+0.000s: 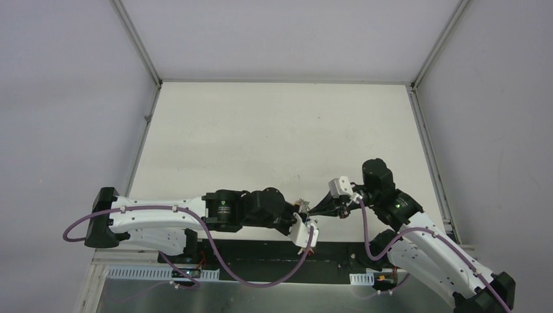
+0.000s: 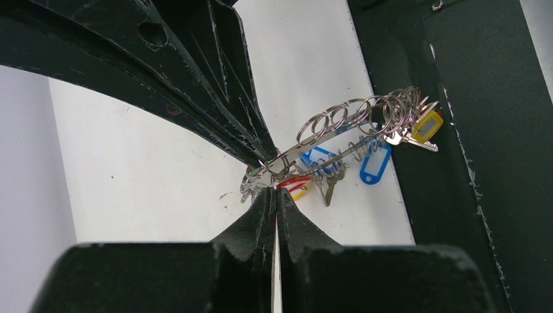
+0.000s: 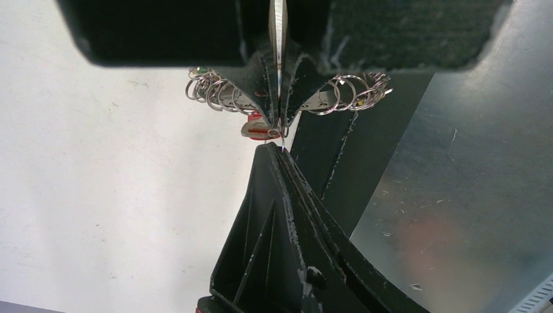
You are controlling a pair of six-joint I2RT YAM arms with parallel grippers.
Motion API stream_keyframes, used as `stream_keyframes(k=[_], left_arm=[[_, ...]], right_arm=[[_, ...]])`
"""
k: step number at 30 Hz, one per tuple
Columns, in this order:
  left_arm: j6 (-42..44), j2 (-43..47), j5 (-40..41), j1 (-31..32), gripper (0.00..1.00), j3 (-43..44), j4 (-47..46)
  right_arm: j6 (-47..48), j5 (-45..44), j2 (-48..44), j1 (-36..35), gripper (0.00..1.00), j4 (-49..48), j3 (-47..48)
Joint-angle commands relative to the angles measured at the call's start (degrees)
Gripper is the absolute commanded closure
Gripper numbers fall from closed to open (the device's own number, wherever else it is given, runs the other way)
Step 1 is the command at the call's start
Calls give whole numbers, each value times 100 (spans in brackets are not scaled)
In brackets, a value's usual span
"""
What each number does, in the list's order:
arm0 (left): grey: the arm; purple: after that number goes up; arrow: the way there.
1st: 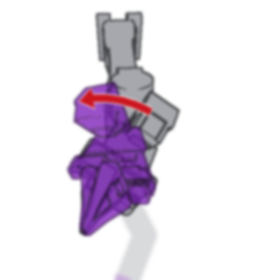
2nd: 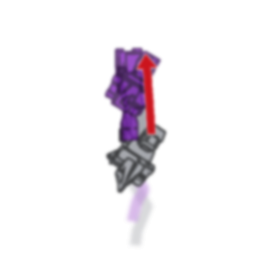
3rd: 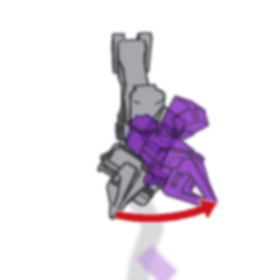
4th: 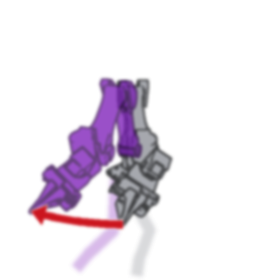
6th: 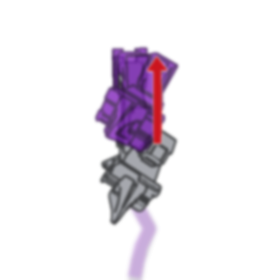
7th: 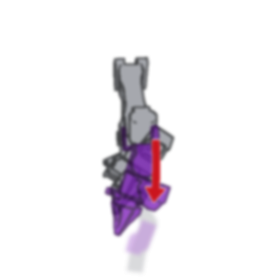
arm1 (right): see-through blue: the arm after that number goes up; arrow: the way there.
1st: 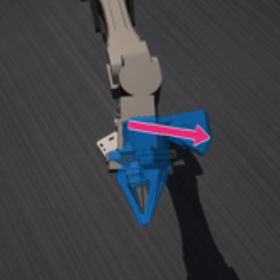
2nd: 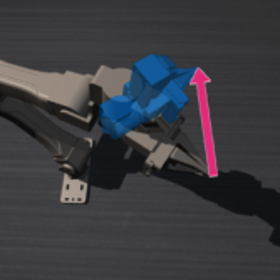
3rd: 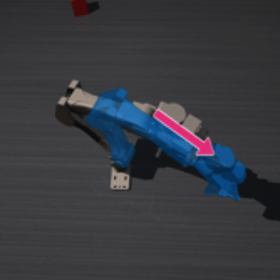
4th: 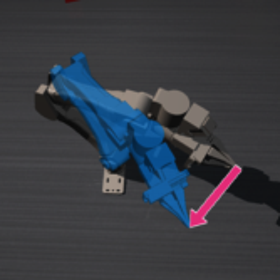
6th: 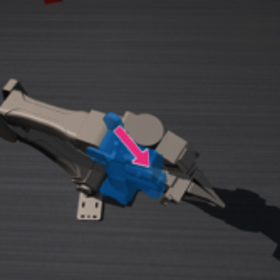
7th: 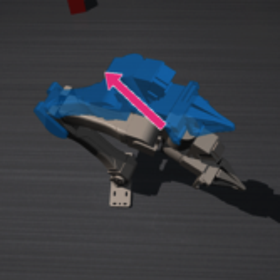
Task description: Put the keys on the keyring
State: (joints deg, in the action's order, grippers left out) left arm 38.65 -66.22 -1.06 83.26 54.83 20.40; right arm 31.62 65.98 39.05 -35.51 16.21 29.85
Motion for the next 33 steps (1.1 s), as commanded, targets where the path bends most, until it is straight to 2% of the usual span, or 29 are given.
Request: stream_keyframes(k=[1, 33], left_arm=[[49, -29, 70, 132, 100, 91, -146], [73, -393, 1366, 463, 100, 87, 152]], right_arm=[[-92, -128, -99, -9, 100, -319, 350], [-845, -860, -308, -4, 100, -877, 194]])
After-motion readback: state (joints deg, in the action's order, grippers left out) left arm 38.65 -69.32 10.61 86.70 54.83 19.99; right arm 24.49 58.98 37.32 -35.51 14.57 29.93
